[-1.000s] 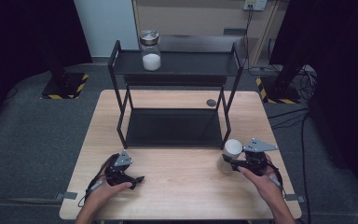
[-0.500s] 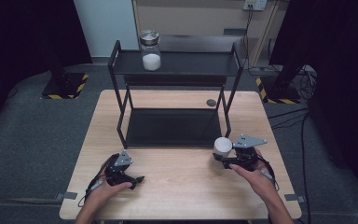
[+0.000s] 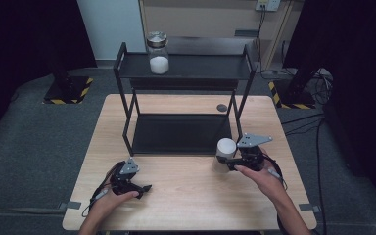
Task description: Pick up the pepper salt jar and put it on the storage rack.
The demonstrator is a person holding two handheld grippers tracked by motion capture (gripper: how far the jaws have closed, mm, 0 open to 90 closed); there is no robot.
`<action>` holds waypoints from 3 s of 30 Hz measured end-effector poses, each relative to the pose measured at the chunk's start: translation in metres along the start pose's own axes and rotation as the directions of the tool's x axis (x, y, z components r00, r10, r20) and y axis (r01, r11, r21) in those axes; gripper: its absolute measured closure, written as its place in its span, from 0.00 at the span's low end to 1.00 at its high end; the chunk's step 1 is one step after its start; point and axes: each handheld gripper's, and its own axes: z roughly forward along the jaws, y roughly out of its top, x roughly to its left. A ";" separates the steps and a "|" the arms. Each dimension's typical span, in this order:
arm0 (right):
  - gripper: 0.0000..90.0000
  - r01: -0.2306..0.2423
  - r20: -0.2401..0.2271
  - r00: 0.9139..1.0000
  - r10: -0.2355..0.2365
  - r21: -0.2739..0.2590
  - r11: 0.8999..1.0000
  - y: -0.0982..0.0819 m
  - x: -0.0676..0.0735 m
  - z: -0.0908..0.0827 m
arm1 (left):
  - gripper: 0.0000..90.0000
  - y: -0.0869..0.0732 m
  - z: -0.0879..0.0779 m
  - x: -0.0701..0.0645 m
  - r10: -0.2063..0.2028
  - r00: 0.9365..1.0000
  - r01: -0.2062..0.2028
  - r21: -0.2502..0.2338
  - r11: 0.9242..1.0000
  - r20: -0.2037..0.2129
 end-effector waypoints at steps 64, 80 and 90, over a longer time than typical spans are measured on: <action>0.39 0.057 -0.046 0.997 -0.060 -0.049 0.997 0.114 -0.037 -0.007 | 0.01 0.000 0.000 -0.001 0.001 1.000 -0.001 0.000 1.000 -0.004; 0.39 0.061 -0.025 0.998 -0.062 -0.044 0.997 0.142 -0.040 -0.033 | 0.01 0.000 0.000 -0.001 0.002 1.000 -0.002 0.000 1.000 -0.004; 0.39 0.065 -0.019 0.998 -0.066 -0.039 0.997 0.157 -0.039 -0.043 | 0.01 0.000 0.000 -0.001 0.001 1.000 -0.001 0.000 1.000 -0.003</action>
